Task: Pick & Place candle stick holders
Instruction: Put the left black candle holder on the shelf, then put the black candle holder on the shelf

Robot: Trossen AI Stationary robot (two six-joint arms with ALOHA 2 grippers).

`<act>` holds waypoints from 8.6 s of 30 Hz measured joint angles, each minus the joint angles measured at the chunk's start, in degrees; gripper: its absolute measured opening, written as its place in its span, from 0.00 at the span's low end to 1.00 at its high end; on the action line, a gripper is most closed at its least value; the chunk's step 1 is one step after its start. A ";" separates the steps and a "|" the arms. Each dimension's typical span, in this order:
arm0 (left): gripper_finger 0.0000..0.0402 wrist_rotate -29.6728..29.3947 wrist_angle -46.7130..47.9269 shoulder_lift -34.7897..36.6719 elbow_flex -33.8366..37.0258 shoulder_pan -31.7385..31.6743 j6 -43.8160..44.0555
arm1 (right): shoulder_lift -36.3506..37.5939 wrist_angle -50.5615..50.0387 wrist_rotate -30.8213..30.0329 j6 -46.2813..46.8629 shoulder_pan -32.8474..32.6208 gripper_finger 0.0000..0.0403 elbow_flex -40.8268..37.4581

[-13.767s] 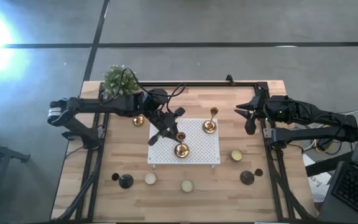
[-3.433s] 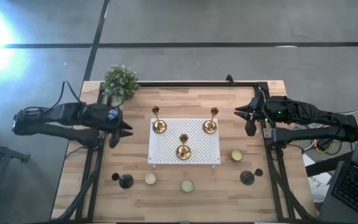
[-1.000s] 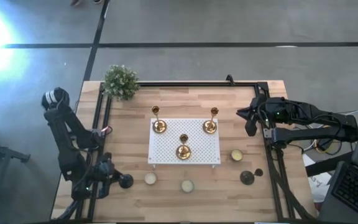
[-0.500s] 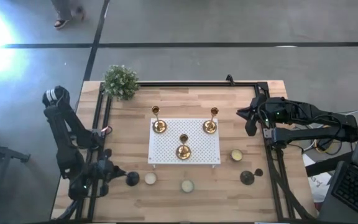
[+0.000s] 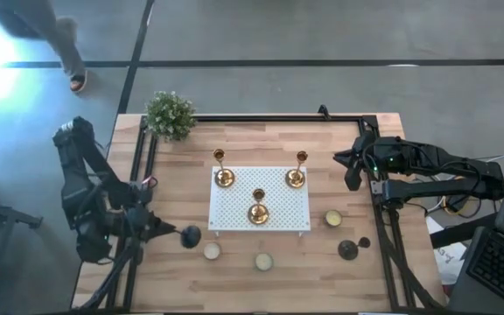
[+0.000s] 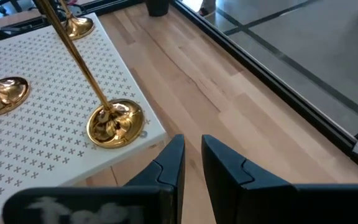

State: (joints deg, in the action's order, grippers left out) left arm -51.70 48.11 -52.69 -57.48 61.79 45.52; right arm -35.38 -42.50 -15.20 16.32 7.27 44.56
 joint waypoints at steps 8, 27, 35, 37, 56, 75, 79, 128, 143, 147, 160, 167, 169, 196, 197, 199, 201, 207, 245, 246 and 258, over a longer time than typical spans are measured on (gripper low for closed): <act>0.04 7.61 0.87 0.04 -3.77 -15.07 -15.72 | 0.00 0.02 0.00 -0.03 0.00 0.12 0.00; 0.04 37.52 -9.55 -5.12 -3.67 -40.23 -33.95 | -0.02 0.02 0.07 -0.47 0.00 0.12 0.00; 0.04 39.47 -10.57 -7.34 -3.67 -40.45 -35.11 | 0.00 0.02 0.14 -0.47 0.00 0.12 0.00; 0.04 39.90 -10.68 -7.60 -3.67 -40.68 -35.41 | -0.01 0.02 0.15 -0.47 0.00 0.12 0.00; 0.04 45.20 -12.62 -10.07 -3.67 -44.72 -37.92 | 0.00 0.04 0.13 -0.47 0.00 0.12 0.00; 0.20 46.67 -12.62 -10.05 -3.58 -45.62 -38.34 | -0.01 0.04 0.11 -0.44 0.00 0.12 -0.02; 0.20 46.32 -10.61 -9.67 -3.68 -45.71 -37.28 | 0.00 0.02 0.11 -0.44 0.00 0.12 -0.02; 0.21 -13.21 4.92 10.19 21.25 -24.90 13.55 | -34.83 -47.52 -21.03 69.52 -70.06 0.02 29.28; 0.21 -15.52 5.04 10.23 21.25 -24.90 10.63 | -49.36 -47.52 -10.36 102.79 -82.98 0.02 34.13; 0.21 -16.75 5.05 10.23 21.25 -24.90 9.95 | -53.25 -47.42 -10.29 107.78 -83.69 0.02 34.95; 0.21 -19.01 5.06 10.23 21.25 -24.86 10.17 | -63.82 -47.02 -10.34 109.60 -78.77 0.02 34.20; 0.21 -19.92 5.07 10.23 21.25 -24.86 9.96 | -64.41 -42.46 -9.66 109.56 -77.34 0.12 31.70; 0.21 -20.11 5.09 10.23 21.25 -24.90 9.85 | -64.12 -40.15 -8.76 109.54 -77.22 0.16 30.54; 0.21 -19.89 5.06 10.19 21.25 -24.90 8.87 | -63.95 -35.36 -13.32 106.73 -73.81 0.15 17.98; 0.21 -19.91 5.06 10.19 21.25 -24.90 8.92 | -63.90 -36.02 -13.35 106.43 -73.81 0.09 18.41; 0.21 -19.89 5.06 10.19 21.25 -24.90 9.06 | -63.75 -38.32 -13.31 106.20 -73.84 0.05 19.50; 0.21 -19.90 5.06 10.19 21.25 -24.90 9.12 | -63.37 -41.17 -13.31 105.79 -73.88 0.03 20.92; 0.21 -19.91 5.06 10.16 21.27 -24.88 9.16 | -56.96 -47.34 -20.84 101.62 -73.82 0.03 25.75; 0.21 -19.80 4.84 10.12 21.29 -24.90 8.54 | -39.70 -11.06 -16.78 19.91 -38.93 0.03 30.68; 0.21 -19.78 4.84 10.12 21.29 -24.90 8.54 | -40.07 -9.79 -15.67 18.62 -38.23 0.03 30.67; 0.21 -19.69 4.85 10.12 21.29 -24.90 8.43 | -44.19 -6.00 -8.85 12.17 -32.83 0.03 30.67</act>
State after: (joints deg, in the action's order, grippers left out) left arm -71.40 52.95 -42.57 -36.18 36.88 53.95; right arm -79.56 -48.50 -24.05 28.50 -25.57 75.22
